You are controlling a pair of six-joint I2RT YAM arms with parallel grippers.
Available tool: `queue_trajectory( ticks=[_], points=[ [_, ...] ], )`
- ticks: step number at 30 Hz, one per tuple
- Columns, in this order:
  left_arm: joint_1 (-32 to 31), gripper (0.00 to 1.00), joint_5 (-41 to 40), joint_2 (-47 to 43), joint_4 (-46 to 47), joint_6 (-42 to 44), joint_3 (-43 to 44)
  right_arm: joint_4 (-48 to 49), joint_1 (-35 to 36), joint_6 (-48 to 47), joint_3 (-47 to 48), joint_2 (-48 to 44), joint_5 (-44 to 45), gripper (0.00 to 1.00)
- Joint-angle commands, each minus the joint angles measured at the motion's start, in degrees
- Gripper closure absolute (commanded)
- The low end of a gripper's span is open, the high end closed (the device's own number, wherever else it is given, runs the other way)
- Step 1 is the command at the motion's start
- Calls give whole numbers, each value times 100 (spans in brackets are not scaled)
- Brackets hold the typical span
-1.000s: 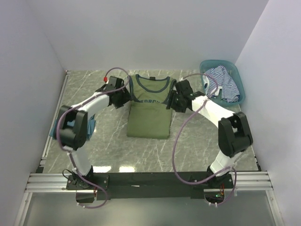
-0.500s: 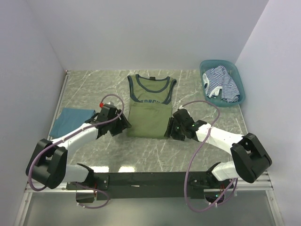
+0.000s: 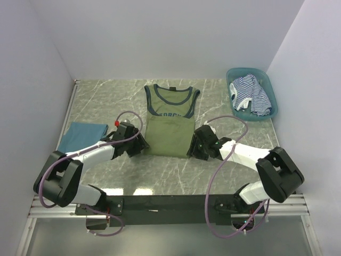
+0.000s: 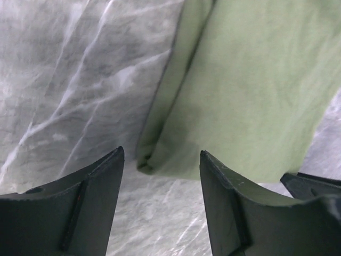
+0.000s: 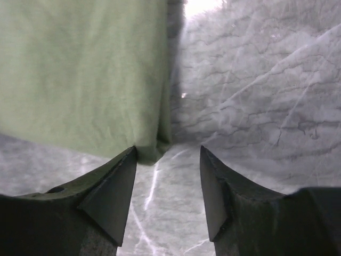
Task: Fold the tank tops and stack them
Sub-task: Fold the tank top
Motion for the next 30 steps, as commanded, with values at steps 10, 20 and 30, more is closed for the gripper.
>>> queue_trajectory(
  ticks=[10,20,30],
  points=[
    [-636,46,-544,289,55,-329,-218,166,244,109,-21,507,135,55],
    [-777,99,-712,202,-314,-285,-121,-202,235,-180,155,385,162,99],
    [-1919,99,-632,-1422,-1298,-1276,-771,-897,639,73,-1048,-1548,-49,100]
  ],
)
